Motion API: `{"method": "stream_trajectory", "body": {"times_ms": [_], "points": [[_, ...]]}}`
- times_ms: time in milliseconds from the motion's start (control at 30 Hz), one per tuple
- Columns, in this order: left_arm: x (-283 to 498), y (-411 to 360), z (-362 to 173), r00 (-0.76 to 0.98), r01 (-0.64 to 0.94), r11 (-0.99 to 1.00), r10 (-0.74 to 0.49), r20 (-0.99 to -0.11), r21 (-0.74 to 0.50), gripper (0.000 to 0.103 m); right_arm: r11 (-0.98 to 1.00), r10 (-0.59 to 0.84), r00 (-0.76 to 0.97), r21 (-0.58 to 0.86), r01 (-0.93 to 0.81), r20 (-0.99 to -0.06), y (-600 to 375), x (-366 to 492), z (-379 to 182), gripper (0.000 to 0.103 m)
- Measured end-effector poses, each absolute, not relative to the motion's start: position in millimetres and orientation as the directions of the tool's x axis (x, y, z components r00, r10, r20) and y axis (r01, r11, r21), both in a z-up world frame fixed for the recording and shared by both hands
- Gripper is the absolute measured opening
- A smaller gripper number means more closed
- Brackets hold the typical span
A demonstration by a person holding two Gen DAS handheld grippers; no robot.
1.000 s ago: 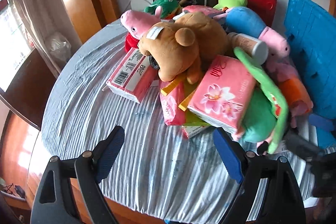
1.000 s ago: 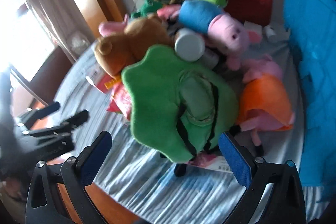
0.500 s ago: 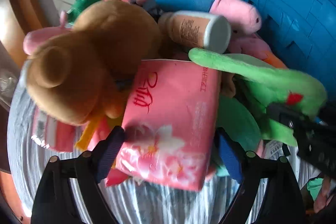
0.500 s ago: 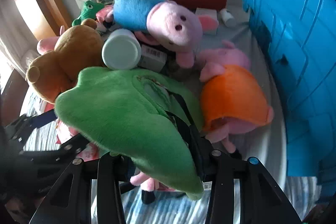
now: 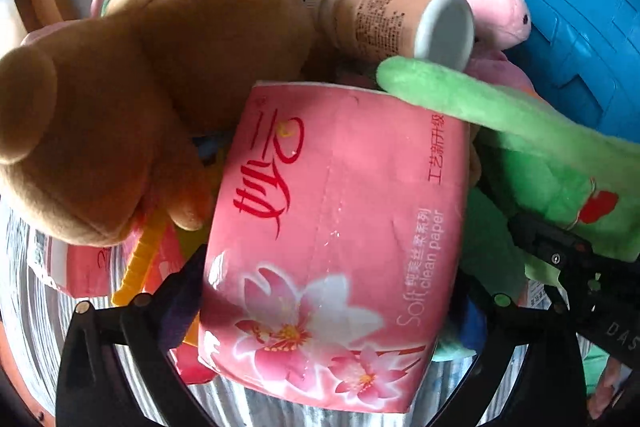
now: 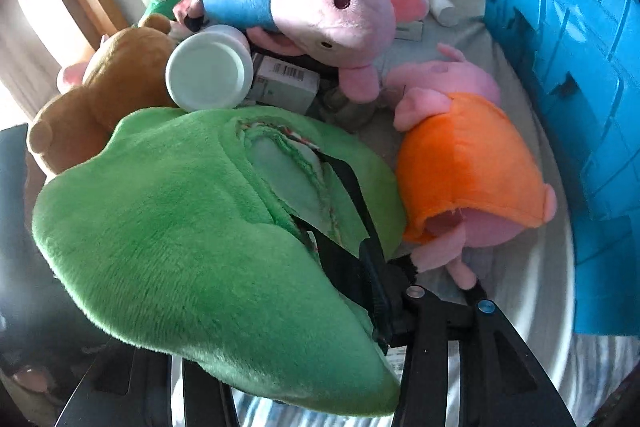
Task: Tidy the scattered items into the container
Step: 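Grasp the pink flower tissue pack with the left gripper while the right grasps the green plush, then carry the pink tissue pack and green plush with both grippers toward the blue crate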
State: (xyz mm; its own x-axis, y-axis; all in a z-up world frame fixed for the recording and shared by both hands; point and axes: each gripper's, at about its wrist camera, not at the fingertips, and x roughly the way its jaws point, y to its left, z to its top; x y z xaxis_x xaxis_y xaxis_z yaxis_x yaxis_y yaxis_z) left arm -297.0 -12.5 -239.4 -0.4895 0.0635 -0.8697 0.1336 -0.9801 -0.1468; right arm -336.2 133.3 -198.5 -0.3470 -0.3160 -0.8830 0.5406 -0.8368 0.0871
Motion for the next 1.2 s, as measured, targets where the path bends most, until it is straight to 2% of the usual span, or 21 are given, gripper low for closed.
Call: {"method": "stream_trajectory", "body": {"times_ms": [133, 167, 200, 300, 400, 767, 967, 1200], "points": [[-287, -11, -235, -0.512, 0.192, -0.968, 0.041, -0.858, -0.160, 0.100, -0.834, -0.325, -0.345, 0.094, 0.544, -0.880, 134, -336, -200, 0.045], [-284, -9, -233, -0.512, 0.205, -0.967, 0.025, -0.858, -0.151, 0.097, -0.831, -0.326, -0.349, 0.091, 0.548, -0.878, 134, -334, -198, 0.041], [-281, -8, -230, -0.510, 0.217, -0.967, 0.007, -0.860, -0.137, 0.096, -0.828, -0.330, -0.357, 0.086, 0.554, -0.874, 134, -331, -194, 0.023], [-270, -6, -212, -0.540, 0.235, -0.963, -0.013, -0.842, -0.136, 0.095, -0.811, -0.352, -0.407, 0.057, 0.582, -0.843, 132, -318, -171, 0.013], [-260, -1, -180, -0.595, 0.225, -0.968, -0.045, -0.803, -0.113, 0.095, -0.793, -0.400, -0.434, 0.067, 0.605, -0.807, 130, -312, -145, 0.010], [-235, -15, -85, -0.725, 0.244, -0.964, -0.106, -0.681, -0.110, 0.095, -0.755, -0.521, -0.549, 0.052, 0.654, -0.654, 123, -290, -36, 0.010], [-238, -11, -43, -0.780, 0.230, -0.969, -0.125, -0.613, -0.095, 0.095, -0.771, -0.529, -0.635, 0.005, 0.637, -0.564, 130, -286, 20, 0.010], [-247, 14, 1, -0.843, 0.174, -0.976, -0.079, -0.533, -0.131, 0.095, -0.817, -0.494, -0.749, -0.059, 0.574, -0.441, 165, -281, 89, 0.010]]}}
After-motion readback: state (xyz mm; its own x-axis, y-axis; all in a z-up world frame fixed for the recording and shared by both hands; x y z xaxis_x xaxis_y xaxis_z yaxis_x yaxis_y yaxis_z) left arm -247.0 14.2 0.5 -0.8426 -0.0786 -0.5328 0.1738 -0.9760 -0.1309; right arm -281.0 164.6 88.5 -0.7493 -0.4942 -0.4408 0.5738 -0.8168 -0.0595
